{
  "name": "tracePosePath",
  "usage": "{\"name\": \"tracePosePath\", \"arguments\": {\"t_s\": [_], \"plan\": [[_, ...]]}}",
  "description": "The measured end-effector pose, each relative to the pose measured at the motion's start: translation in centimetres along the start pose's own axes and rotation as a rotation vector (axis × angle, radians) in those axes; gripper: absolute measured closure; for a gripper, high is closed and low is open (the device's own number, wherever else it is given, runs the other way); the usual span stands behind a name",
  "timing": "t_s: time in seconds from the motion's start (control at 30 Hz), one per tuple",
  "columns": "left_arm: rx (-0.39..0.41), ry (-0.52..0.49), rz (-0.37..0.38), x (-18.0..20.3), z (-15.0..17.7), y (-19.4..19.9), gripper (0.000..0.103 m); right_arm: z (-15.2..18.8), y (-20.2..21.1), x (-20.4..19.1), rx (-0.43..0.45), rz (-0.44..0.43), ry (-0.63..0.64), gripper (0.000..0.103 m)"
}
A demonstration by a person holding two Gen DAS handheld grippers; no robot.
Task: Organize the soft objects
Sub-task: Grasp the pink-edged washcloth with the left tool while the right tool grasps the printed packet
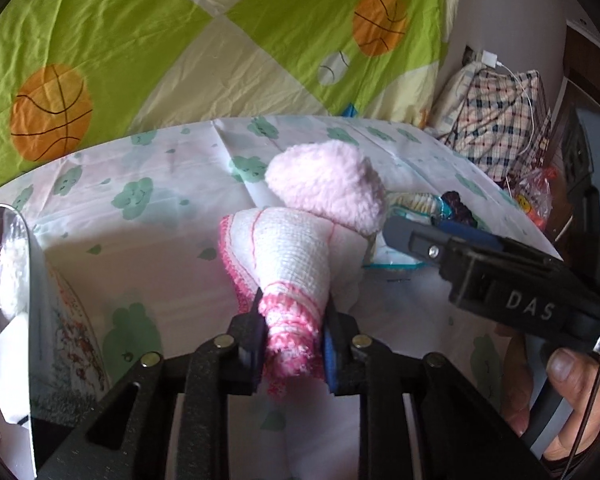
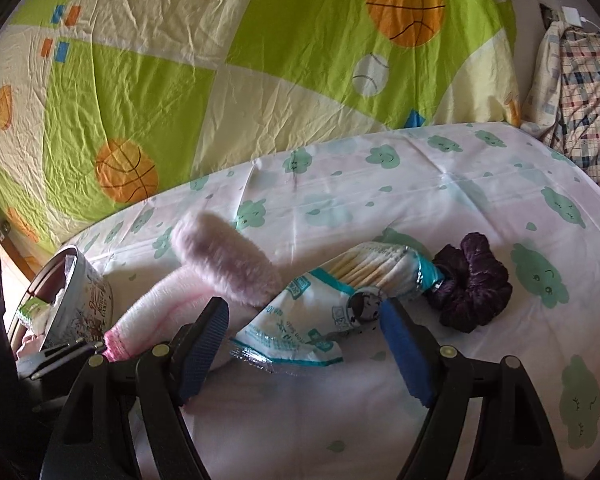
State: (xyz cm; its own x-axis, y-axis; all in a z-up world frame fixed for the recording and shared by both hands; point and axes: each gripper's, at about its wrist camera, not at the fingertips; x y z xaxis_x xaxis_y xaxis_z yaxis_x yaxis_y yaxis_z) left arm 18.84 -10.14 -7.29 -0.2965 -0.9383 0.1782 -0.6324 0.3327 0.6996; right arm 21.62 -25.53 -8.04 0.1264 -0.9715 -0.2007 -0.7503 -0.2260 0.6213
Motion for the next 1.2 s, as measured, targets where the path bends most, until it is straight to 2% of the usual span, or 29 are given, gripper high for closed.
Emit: {"name": "tracePosePath", "arguments": {"t_s": [0.03,0.1,0.17,0.4,0.6,0.93,1.2], "plan": [[0.011,0.008,-0.003,-0.2,0.0,0.2,0.082,0.0,-0.1,-0.2,-0.008,0.001,0.011,0.025],[0.009,0.007,0.003,-0.1,0.1,0.2,0.082,0.0,-0.4,-0.3,-0.023,-0.004,0.013,0.039],[0.008,-0.003,0.004,0.1,0.1,0.2,0.082,0.0,-0.9,-0.1,-0.047,-0.013,0.003,0.048],[0.062,-0.002,0.002,0.1,0.8,1.7,0.082,0.2,-1.5,-0.5,-0.089,-0.037,0.014,0.062],[0.12,0.041,-0.01,-0.7,0.9,2.8,0.082,0.2,-0.9,-0.9,-0.067,-0.061,0.036,0.064],[0.217,0.021,-0.054,-0.4,1.6,4.7,0.082,0.3,1.2,-1.4,0.042,-0.064,0.069,0.066],[0.24,0.026,-0.053,-0.5,1.7,5.3,0.082,0.4,1.6,-1.7,0.063,-0.07,0.081,0.068]]}}
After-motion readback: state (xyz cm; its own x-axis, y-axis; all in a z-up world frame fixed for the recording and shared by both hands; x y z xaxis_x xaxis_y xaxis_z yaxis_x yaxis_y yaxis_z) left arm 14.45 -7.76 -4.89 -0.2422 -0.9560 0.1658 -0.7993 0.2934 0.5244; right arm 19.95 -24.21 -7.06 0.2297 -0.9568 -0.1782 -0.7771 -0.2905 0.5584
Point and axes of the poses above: each gripper's, at about its wrist camera, not at the fingertips, and y roughly against the way its jaws point, x to its right, z to its underside, and after that the axes turned 3 degrees about z, right-handed
